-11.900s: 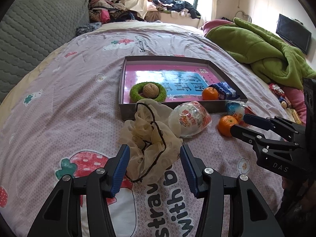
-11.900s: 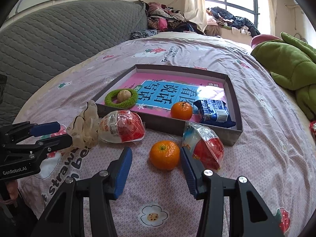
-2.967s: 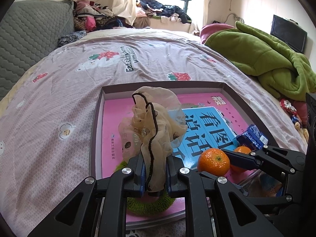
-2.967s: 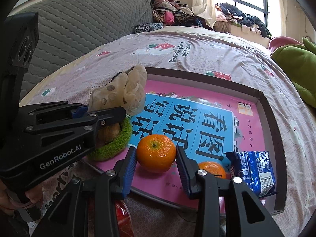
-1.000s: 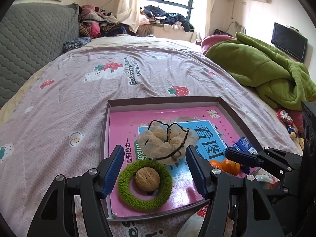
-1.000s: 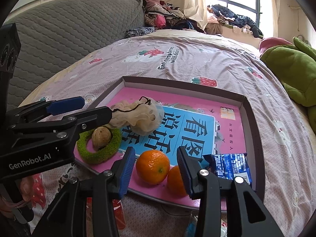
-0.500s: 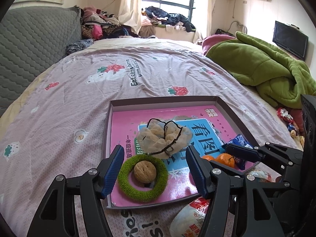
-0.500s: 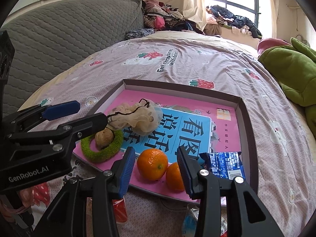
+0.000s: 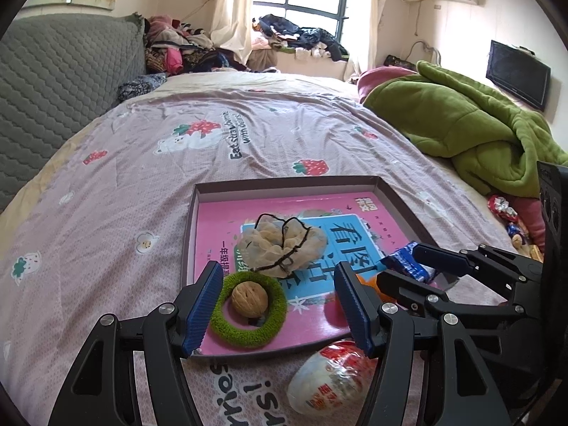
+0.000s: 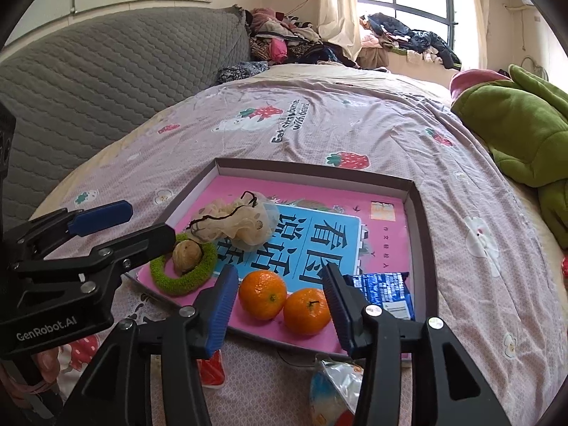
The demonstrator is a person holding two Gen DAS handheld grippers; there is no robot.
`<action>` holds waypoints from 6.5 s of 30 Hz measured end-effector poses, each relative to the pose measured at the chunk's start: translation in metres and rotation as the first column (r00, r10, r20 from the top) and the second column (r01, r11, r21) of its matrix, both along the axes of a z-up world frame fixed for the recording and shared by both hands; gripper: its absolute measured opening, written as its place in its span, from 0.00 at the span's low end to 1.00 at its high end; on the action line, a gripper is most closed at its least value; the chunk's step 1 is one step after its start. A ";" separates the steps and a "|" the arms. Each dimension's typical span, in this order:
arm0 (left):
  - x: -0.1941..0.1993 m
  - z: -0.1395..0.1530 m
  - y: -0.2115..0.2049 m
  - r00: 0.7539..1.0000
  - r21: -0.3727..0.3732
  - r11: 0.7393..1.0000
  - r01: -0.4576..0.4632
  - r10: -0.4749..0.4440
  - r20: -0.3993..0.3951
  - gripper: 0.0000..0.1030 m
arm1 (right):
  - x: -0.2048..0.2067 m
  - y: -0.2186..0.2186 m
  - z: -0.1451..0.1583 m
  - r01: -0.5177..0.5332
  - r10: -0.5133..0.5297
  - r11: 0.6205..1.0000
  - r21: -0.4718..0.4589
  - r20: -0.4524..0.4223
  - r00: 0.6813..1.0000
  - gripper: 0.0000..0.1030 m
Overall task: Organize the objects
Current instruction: 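Withdraw both open tools from the box toward the wrapped eggs on the bedspread, then close the left tool on the white-red egg while the right tool grasps the red ball, then lift the white-red egg with the left tool while the right tool lifts the red wrapped ball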
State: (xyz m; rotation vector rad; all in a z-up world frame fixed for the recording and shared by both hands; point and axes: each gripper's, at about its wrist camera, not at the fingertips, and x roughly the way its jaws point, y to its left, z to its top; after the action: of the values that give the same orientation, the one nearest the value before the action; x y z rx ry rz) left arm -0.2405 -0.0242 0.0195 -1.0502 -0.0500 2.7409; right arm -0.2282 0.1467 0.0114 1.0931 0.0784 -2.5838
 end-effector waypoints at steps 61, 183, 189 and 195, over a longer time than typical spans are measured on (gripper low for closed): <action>0.083 0.027 0.015 0.998 0.051 0.997 0.053 -0.052 -0.029 0.66 | 0.084 0.073 0.050 0.085 -0.086 0.996 -0.012 -0.117 0.989 0.60; 0.076 0.010 0.025 0.995 0.005 0.995 0.096 -0.096 -0.043 0.52 | 0.077 0.046 0.014 -0.010 0.006 0.998 -0.059 -0.058 0.998 0.53; 0.075 0.019 0.022 0.994 0.000 0.996 0.089 -0.089 -0.071 0.52 | 0.076 0.049 0.034 -0.011 0.003 0.996 -0.089 -0.087 0.996 0.53; 0.070 0.033 0.014 0.993 -0.015 0.998 0.065 -0.066 -0.102 0.52 | 0.072 0.049 0.053 -0.021 0.009 0.996 -0.091 -0.122 0.992 0.53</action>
State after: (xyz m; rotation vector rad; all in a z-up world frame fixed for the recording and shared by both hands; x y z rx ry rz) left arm -0.1703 -0.0106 0.0529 -0.8963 0.0158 2.7337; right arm -0.1559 0.1955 0.0644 0.8992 -0.0032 -2.6107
